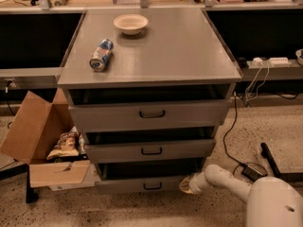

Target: Close bottom drawer

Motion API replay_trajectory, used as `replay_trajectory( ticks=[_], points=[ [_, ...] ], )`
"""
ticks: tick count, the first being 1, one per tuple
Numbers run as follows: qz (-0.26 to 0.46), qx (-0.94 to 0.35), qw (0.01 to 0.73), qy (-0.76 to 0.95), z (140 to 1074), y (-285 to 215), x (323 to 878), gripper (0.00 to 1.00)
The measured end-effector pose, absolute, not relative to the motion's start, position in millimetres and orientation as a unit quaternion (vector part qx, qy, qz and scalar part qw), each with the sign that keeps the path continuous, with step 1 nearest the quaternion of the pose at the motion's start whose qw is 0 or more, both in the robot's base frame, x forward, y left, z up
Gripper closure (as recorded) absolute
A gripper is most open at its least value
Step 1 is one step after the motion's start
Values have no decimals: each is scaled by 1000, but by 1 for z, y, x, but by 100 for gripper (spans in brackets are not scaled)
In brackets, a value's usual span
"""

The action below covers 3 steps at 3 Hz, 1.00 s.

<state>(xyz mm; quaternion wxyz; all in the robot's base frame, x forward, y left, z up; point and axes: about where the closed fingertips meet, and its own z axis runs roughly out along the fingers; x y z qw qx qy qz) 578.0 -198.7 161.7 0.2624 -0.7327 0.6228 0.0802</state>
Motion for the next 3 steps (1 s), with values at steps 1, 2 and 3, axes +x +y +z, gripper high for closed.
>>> replay_trajectory(
  ticks=[1, 2, 3],
  points=[
    [80, -728, 275, 623, 162, -199, 586, 100],
    [87, -724, 286, 621, 160, -195, 589, 100],
    [87, -721, 292, 622, 161, -196, 593, 100]
  ],
)
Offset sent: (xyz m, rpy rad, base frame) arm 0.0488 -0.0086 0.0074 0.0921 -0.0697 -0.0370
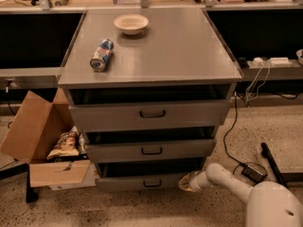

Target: Close bottom drawer

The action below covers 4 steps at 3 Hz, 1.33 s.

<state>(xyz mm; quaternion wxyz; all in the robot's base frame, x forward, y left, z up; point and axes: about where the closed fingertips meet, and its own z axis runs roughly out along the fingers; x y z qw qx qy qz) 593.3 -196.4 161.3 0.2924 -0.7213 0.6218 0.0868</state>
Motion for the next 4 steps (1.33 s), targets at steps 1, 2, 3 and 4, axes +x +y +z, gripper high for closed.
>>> replay_trajectory(
  ticks=[1, 2, 3, 4],
  points=[
    [87, -718, 298, 622, 162, -198, 597, 82],
    [88, -715, 303, 623, 163, -199, 599, 59],
    [91, -712, 309, 624, 164, -200, 604, 28],
    [92, -711, 311, 624, 164, -201, 604, 4]
  ],
)
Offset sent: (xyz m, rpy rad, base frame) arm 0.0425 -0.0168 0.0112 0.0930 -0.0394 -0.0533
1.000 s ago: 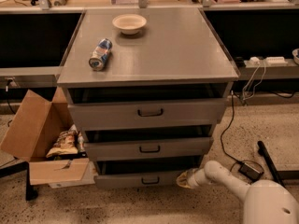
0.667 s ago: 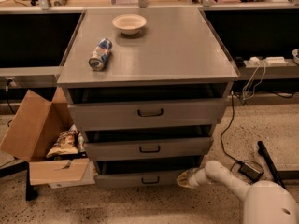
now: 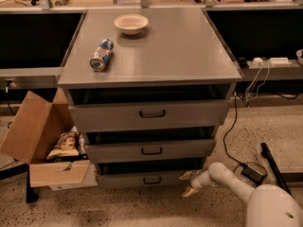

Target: Close bottom drawer

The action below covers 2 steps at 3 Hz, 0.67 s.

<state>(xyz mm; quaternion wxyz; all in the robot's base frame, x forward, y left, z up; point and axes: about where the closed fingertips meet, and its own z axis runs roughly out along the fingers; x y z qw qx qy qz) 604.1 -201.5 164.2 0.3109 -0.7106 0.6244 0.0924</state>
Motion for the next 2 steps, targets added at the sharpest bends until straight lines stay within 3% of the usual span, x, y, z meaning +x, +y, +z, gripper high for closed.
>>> replay_trajectory(
  ticks=[2],
  points=[
    [93, -710, 312, 624, 164, -203, 597, 0]
  ],
)
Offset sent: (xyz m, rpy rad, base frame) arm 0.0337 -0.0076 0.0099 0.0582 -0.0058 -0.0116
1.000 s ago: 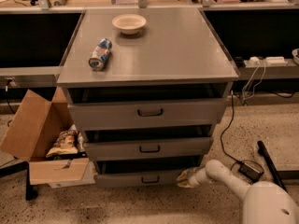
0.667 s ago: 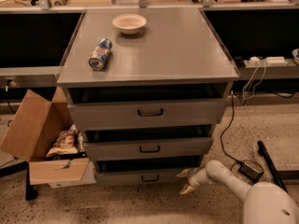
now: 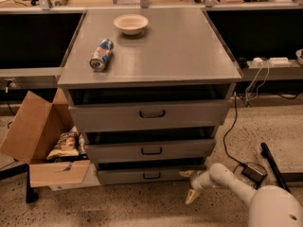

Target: Close bottom drawer

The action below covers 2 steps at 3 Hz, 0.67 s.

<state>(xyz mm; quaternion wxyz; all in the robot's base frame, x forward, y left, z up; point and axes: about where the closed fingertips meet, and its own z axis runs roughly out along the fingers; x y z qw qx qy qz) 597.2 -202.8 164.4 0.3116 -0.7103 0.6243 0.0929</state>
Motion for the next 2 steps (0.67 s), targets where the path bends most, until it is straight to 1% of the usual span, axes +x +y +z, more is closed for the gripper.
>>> replay_trajectory(
  ticks=[2],
  points=[
    [110, -710, 317, 619, 161, -192, 596, 0]
  ],
)
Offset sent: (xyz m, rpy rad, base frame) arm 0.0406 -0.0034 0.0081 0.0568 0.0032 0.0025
